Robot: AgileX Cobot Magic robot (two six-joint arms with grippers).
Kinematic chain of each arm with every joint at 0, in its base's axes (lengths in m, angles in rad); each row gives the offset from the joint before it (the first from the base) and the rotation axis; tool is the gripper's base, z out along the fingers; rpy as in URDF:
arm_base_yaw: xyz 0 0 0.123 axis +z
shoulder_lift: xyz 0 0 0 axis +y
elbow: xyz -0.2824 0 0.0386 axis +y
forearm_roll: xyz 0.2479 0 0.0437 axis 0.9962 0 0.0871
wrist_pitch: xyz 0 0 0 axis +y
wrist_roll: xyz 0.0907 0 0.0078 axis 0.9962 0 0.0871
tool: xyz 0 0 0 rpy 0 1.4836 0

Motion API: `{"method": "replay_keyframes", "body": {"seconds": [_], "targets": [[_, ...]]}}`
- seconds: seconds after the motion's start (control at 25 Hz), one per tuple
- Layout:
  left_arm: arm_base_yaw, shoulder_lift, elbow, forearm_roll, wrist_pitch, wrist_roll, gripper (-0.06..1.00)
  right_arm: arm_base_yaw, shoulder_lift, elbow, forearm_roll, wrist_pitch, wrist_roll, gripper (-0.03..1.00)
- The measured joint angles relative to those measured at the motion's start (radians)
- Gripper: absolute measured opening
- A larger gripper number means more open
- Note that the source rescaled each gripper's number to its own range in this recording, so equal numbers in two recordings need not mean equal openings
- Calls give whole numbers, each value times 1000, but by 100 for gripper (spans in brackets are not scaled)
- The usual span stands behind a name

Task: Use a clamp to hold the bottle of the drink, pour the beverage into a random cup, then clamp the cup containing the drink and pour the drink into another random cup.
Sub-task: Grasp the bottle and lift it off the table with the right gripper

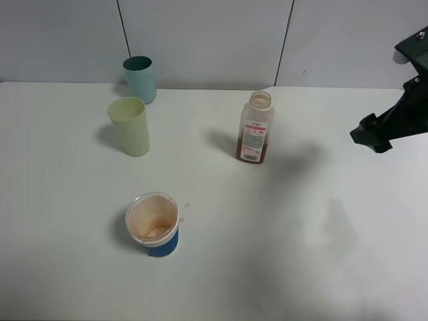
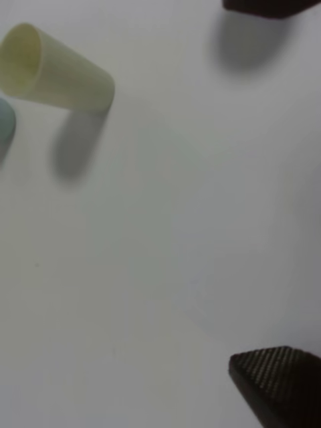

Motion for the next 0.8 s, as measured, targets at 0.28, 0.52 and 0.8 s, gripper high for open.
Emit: {"method": "replay_keyframes", "body": {"seconds": [0.28, 0.52, 0.8], "targets": [[0, 0, 0, 0, 0, 0, 98, 3, 48, 0, -2, -102, -48, 100], [0, 0, 0, 0, 0, -1, 98, 3, 96, 0, -38, -170, -54, 100], [0, 0, 0, 0, 0, 0, 98, 14, 200, 0, -91, -229, -73, 100]]}}
